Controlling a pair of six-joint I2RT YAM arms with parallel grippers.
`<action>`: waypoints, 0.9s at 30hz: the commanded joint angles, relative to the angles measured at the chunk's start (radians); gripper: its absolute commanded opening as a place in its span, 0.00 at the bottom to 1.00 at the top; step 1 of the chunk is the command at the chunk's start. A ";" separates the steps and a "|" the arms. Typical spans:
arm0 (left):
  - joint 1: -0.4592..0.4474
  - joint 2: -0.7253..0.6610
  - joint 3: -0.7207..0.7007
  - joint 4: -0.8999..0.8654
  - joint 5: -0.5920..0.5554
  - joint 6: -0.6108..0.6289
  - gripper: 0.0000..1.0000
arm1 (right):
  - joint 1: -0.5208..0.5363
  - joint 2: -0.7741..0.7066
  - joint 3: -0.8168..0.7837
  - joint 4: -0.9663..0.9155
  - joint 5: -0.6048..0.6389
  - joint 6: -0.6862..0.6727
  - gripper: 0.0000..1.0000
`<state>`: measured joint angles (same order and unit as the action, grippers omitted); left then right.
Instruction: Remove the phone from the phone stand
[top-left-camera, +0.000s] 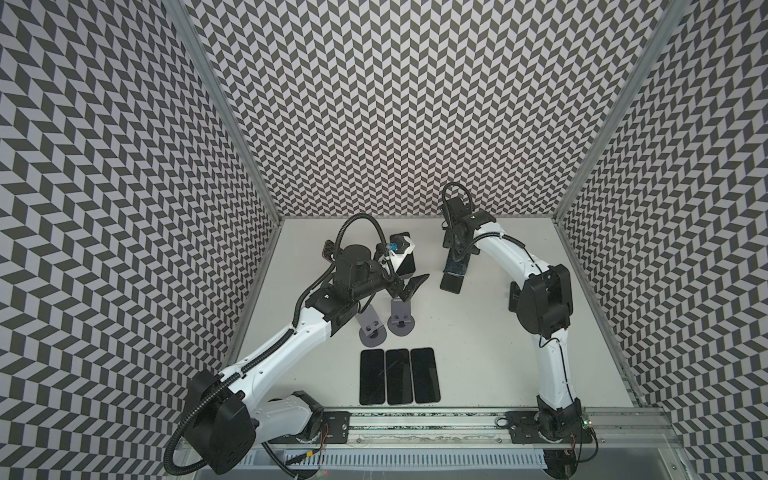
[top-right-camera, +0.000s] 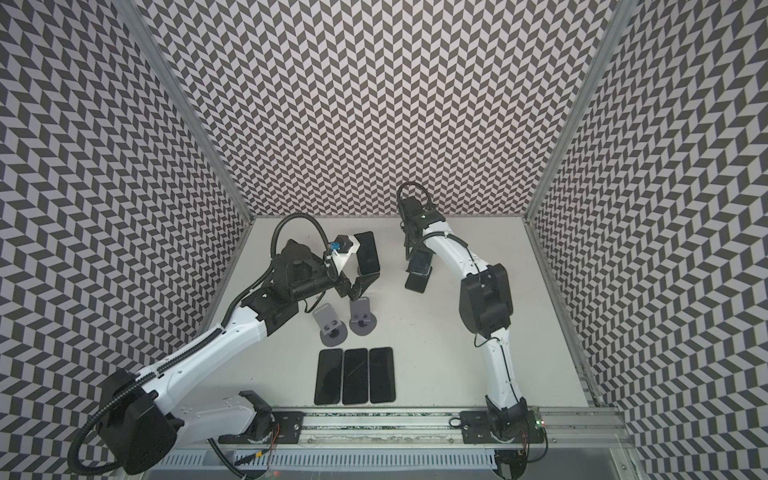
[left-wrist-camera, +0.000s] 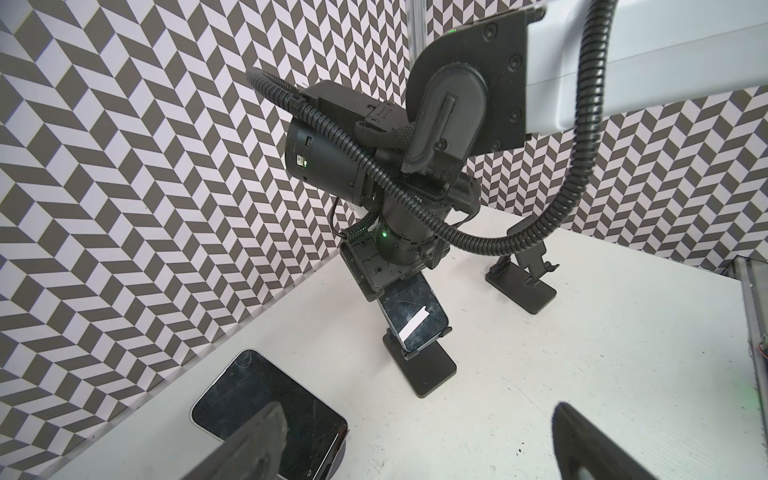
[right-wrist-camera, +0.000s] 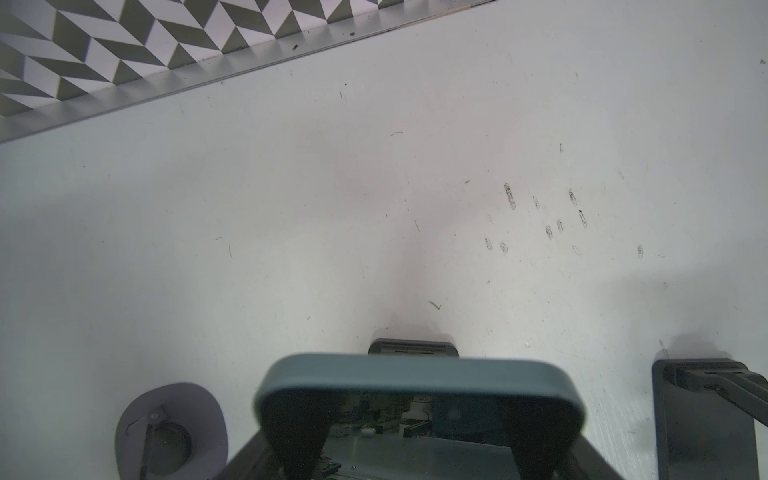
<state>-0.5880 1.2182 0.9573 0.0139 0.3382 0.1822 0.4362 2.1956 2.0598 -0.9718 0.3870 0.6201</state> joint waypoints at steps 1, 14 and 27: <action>0.008 0.007 0.008 0.007 -0.005 -0.012 1.00 | -0.005 -0.044 0.021 0.024 -0.003 -0.016 0.54; 0.007 -0.028 0.012 0.006 -0.078 -0.052 1.00 | -0.003 -0.125 0.004 0.055 -0.006 -0.050 0.48; 0.003 -0.048 0.027 0.017 -0.161 -0.066 1.00 | 0.003 -0.198 -0.018 0.095 -0.026 -0.117 0.46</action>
<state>-0.5884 1.1839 0.9581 0.0139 0.2203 0.1310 0.4355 2.0689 2.0445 -0.9337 0.3645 0.5331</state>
